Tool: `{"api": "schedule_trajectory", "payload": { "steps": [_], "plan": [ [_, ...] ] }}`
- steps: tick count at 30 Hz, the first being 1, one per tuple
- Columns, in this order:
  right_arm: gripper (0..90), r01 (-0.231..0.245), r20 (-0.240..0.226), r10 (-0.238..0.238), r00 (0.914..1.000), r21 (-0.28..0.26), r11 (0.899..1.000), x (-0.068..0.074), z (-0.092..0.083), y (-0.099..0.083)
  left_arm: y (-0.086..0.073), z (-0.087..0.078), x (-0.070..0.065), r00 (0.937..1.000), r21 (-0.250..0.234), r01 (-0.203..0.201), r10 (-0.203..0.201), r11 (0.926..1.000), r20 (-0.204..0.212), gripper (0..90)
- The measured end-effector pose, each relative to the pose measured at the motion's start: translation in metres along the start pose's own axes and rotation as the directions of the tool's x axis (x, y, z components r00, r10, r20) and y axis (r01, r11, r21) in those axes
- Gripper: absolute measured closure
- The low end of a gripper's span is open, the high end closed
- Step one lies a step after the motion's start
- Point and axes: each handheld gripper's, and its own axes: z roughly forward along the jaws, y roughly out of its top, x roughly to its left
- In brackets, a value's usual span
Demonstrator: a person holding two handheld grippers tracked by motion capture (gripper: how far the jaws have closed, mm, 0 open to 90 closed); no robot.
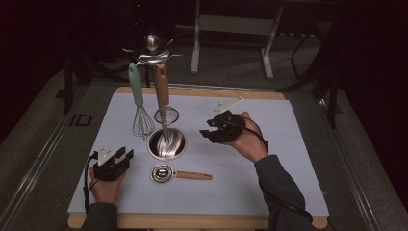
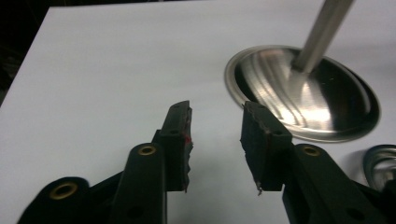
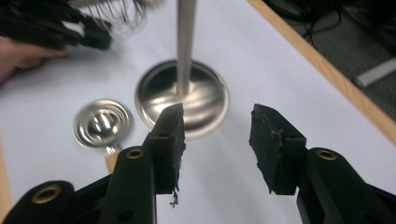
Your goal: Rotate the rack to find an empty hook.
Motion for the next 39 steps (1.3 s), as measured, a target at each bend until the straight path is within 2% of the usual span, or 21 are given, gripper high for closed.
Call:
{"api": "schedule_trajectory", "payload": {
  "steps": [3,4,5,6,7,8,9,11,12,13,17,19,23,24,27,28,29,30,31,38,39],
  "plan": [
    [54.4,-0.033,0.002,0.033,0.9994,0.012,0.999,-0.004,0.002,-0.009,0.004,-0.005,-0.005,0.9999,-0.036,-0.007,0.007,0.9993,0.015,68.3],
    [54.1,-0.061,0.000,0.061,0.9981,0.018,0.998,-0.006,0.003,-0.021,0.009,-0.010,-0.005,0.9988,-0.069,0.001,0.003,0.9976,0.049,71.7],
    [54.1,-0.061,0.000,0.061,0.9981,0.018,0.998,-0.006,0.003,-0.021,0.009,-0.010,-0.005,0.9988,-0.069,0.001,0.003,0.9976,0.049,74.4],
    [53.9,-0.080,-0.004,0.080,0.9968,0.032,0.996,-0.008,0.004,-0.033,0.014,-0.016,-0.006,0.9982,-0.110,0.012,-0.006,0.9939,0.059,77.8],
    [53.9,-0.080,-0.004,0.080,0.9968,0.032,0.996,-0.008,0.004,-0.033,0.014,-0.016,-0.006,0.9982,-0.110,0.012,-0.006,0.9939,0.059,81.0],
    [54.0,-0.094,0.004,0.094,0.9955,0.038,0.995,-0.009,0.004,-0.044,0.019,-0.025,-0.008,0.9988,-0.171,0.023,-0.015,0.9851,0.048,83.7],
    [54.0,-0.094,0.004,0.094,0.9955,0.038,0.995,-0.009,0.004,-0.044,0.019,-0.025,-0.008,0.9988,-0.171,0.023,-0.015,0.9851,0.048,85.5],
    [54.1,-0.102,0.013,0.102,0.9947,0.035,0.994,-0.009,0.004,-0.050,0.021,-0.029,-0.009,0.9985,-0.200,0.033,-0.024,0.9793,0.049,87.5],
    [54.2,-0.112,0.026,0.112,0.9934,0.023,0.993,-0.010,0.003,-0.055,0.026,-0.039,-0.009,0.9970,-0.252,0.060,-0.046,0.9657,0.061,87.5],
    [54.1,-0.143,0.031,0.143,0.9892,0.001,0.990,-0.013,0.003,-0.066,0.029,-0.043,-0.010,0.9965,-0.274,0.068,-0.052,0.9594,0.066,89.8],
    [53.7,-0.180,0.061,0.180,0.9818,-0.001,0.984,-0.014,0.003,-0.085,0.046,-0.058,-0.012,0.9951,-0.342,0.068,-0.039,0.9371,0.091,90.0],
    [53.5,-0.219,0.062,0.221,0.9734,-0.025,0.975,-0.012,0.001,-0.098,0.059,-0.064,-0.013,0.9937,-0.380,0.072,-0.033,0.9224,0.107,90.0],
    [53.3,-0.261,0.082,0.261,0.9618,-0.016,0.965,-0.005,0.004,-0.128,0.087,-0.074,-0.020,0.9918,-0.459,0.067,-0.009,0.8858,0.128,90.0],
    [53.1,-0.266,0.090,0.266,0.9598,-0.010,0.964,-0.004,0.005,-0.135,0.095,-0.077,-0.022,0.9920,-0.487,0.064,-0.002,0.8711,0.127,90.0],
    [53.2,-0.304,0.095,0.305,0.9474,-0.026,0.952,-0.004,0.004,-0.153,0.109,-0.082,-0.024,0.9919,-0.534,0.067,0.001,0.8429,0.127,90.0],
    [53.1,-0.308,0.096,0.308,0.9467,-0.014,0.951,-0.007,0.003,-0.157,0.114,-0.083,-0.025,0.9917,-0.545,0.070,0.001,0.8352,0.129,90.0],
    [53.1,-0.308,0.096,0.308,0.9467,-0.014,0.951,-0.007,0.003,-0.157,0.114,-0.083,-0.025,0.9917,-0.545,0.070,0.001,0.8352,0.129,90.0],
    [53.1,-0.326,0.122,0.326,0.9376,-0.020,0.945,-0.011,-0.002,-0.164,0.122,-0.084,-0.026,0.9907,-0.565,0.079,-0.002,0.8213,0.136,90.0],
    [53.1,-0.326,0.122,0.326,0.9376,-0.020,0.945,-0.011,-0.002,-0.164,0.125,-0.085,-0.026,0.9901,-0.573,0.084,-0.003,0.8151,0.140,90.0],
    [53.0,-0.375,0.132,0.378,0.9162,-0.051,0.926,-0.017,-0.009,-0.178,0.148,-0.088,-0.035,0.9811,-0.647,0.107,0.026,0.7550,0.192,90.0],
    [52.9,-0.381,0.135,0.384,0.9133,-0.053,0.923,-0.018,-0.010,-0.179,0.152,-0.089,-0.037,0.9805,-0.654,0.104,0.033,0.7495,0.194,90.0]
  ]
}}
